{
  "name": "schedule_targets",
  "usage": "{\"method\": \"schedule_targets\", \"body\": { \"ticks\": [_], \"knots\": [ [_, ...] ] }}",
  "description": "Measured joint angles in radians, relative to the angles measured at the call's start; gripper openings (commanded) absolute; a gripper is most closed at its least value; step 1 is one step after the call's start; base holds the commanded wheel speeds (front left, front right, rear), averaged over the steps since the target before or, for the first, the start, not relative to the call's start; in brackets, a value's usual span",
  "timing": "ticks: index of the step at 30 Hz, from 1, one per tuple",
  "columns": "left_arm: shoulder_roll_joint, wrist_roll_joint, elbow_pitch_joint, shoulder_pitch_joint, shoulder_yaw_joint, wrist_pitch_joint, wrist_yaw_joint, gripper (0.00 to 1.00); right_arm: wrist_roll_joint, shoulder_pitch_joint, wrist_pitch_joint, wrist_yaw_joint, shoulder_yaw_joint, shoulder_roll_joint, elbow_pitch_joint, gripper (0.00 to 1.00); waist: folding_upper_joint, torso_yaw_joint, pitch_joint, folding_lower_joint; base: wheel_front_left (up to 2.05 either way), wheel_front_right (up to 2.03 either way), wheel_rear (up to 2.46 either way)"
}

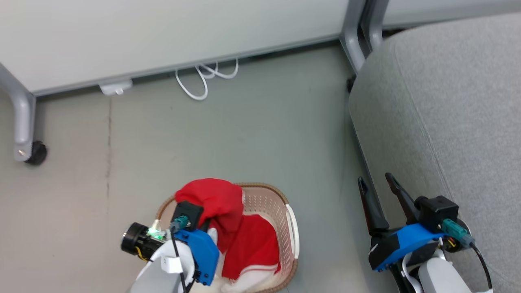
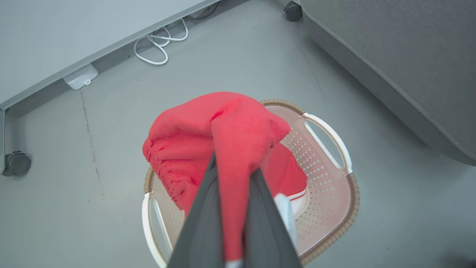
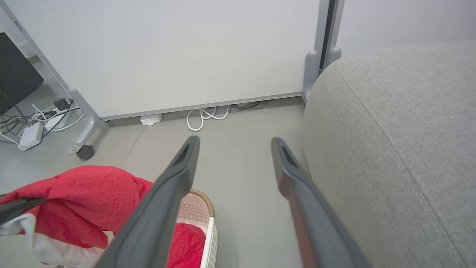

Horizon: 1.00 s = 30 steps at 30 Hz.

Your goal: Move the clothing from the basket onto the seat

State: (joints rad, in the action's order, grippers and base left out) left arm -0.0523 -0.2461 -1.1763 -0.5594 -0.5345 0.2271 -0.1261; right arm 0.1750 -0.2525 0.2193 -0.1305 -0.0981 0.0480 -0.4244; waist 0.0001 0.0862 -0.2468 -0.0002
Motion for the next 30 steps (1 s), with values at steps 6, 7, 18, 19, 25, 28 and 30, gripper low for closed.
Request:
{"method": "schedule_targets", "body": {
  "ticks": [6, 7, 18, 19, 25, 28, 30],
  "knots": [
    [0.001, -0.09, 0.118, 0.024, -0.128, -0.023, -0.004, 0.0, 0.001, 0.06, -0.03, 0.0, 0.005, 0.0, 0.016, 1.0, 0.0, -0.037, 0.114, 0.0, 0.0, 0.0, 0.0],
    [0.001, -0.101, 0.133, 0.024, -0.143, -0.024, -0.004, 0.0, 0.001, 0.069, -0.033, 0.0, 0.004, 0.0, 0.019, 1.0, 0.0, -0.043, 0.13, 0.0, 0.0, 0.0, 0.0],
    [0.002, -0.211, 0.276, -0.02, -0.283, -0.021, 0.004, 0.0, 0.025, 0.155, -0.072, 0.0, -0.014, 0.0, 0.056, 1.0, 0.0, -0.085, 0.26, 0.0, 0.0, 0.0, 0.0],
    [0.002, -0.22, 0.289, -0.03, -0.293, -0.018, 0.008, 0.0, 0.027, 0.157, -0.074, 0.0, -0.015, 0.0, 0.059, 1.0, 0.0, -0.087, 0.265, 0.0, 0.0, 0.0, 0.0],
    [0.002, -0.292, 0.361, -0.094, -0.36, -0.025, 0.024, 0.0, 0.03, 0.172, -0.087, 0.0, -0.019, 0.0, 0.08, 1.0, 0.0, -0.096, 0.274, 0.0, 0.0, 0.0, 0.0],
    [0.002, -0.338, 0.391, -0.132, -0.397, -0.044, 0.026, 0.0, 0.03, 0.173, -0.091, 0.0, -0.018, 0.0, 0.086, 1.0, 0.0, -0.101, 0.273, 0.0001, 0.0, 0.0, 0.0],
    [0.002, -0.363, 0.409, -0.156, -0.423, -0.059, 0.03, 0.0, 0.031, 0.174, -0.091, 0.0, -0.019, 0.0, 0.088, 1.0, 0.0, -0.105, 0.273, 0.0001, 0.0, 0.0, 0.0]
  ]
}}
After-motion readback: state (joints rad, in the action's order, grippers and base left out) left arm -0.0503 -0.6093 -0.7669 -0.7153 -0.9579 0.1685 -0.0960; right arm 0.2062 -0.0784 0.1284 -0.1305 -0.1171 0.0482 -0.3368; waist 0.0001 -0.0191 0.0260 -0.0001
